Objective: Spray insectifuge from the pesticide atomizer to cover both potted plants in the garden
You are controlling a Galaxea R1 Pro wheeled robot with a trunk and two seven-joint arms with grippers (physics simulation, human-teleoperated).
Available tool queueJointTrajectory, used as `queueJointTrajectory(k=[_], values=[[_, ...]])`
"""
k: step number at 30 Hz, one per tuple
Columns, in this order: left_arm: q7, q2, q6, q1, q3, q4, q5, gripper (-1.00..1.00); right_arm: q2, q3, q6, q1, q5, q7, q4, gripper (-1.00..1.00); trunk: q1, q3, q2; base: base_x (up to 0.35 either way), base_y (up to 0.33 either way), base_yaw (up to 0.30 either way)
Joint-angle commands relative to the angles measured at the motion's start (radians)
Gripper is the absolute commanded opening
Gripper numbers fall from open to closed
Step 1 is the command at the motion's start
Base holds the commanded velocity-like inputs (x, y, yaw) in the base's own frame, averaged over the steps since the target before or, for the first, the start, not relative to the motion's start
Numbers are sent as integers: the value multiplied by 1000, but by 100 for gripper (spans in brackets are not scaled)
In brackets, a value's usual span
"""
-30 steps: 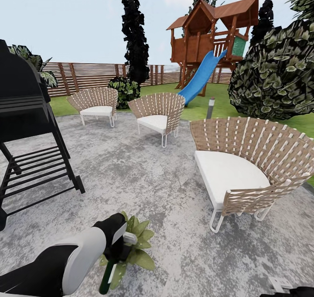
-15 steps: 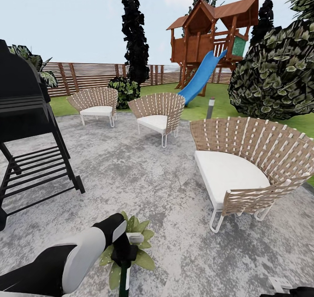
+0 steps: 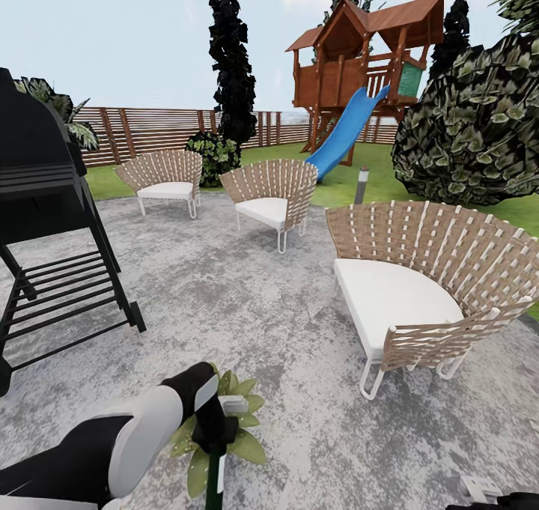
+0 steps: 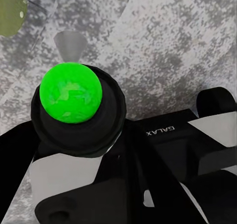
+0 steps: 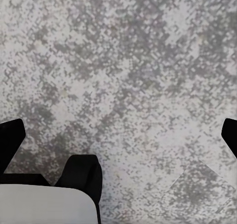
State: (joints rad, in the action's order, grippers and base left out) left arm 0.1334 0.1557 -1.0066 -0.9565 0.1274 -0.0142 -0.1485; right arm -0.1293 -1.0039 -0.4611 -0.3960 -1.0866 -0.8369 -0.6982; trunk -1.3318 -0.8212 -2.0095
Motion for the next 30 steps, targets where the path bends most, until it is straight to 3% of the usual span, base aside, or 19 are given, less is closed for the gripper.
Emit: queueJointTrajectory(k=[1, 7, 13, 19, 30], values=[[5, 1, -4, 1, 7, -1, -11, -100, 0, -4, -2, -2, -6, -7, -1, 100, 0, -1, 0, 0, 0, 0], [6, 19, -4, 7, 8, -1, -11, -100, 0, -4, -2, -2, -6, -7, -1, 100, 0, -1, 0, 0, 0, 0], [12, 19, -3, 17, 11, 0, -11, -100, 0, -4, -2, -1, -6, -7, -1, 100, 0, -1, 0, 0, 0, 0], [50, 19, -1, 83, 15, -1, -11, -100, 0, -4, -2, -1, -6, -7, -1, 100, 0, -1, 0, 0, 0, 0], [52, 19, 0, 90, 16, -1, -9, -100, -3, -4, -2, -1, -6, -7, -1, 100, 0, -1, 0, 133, 0, -119]])
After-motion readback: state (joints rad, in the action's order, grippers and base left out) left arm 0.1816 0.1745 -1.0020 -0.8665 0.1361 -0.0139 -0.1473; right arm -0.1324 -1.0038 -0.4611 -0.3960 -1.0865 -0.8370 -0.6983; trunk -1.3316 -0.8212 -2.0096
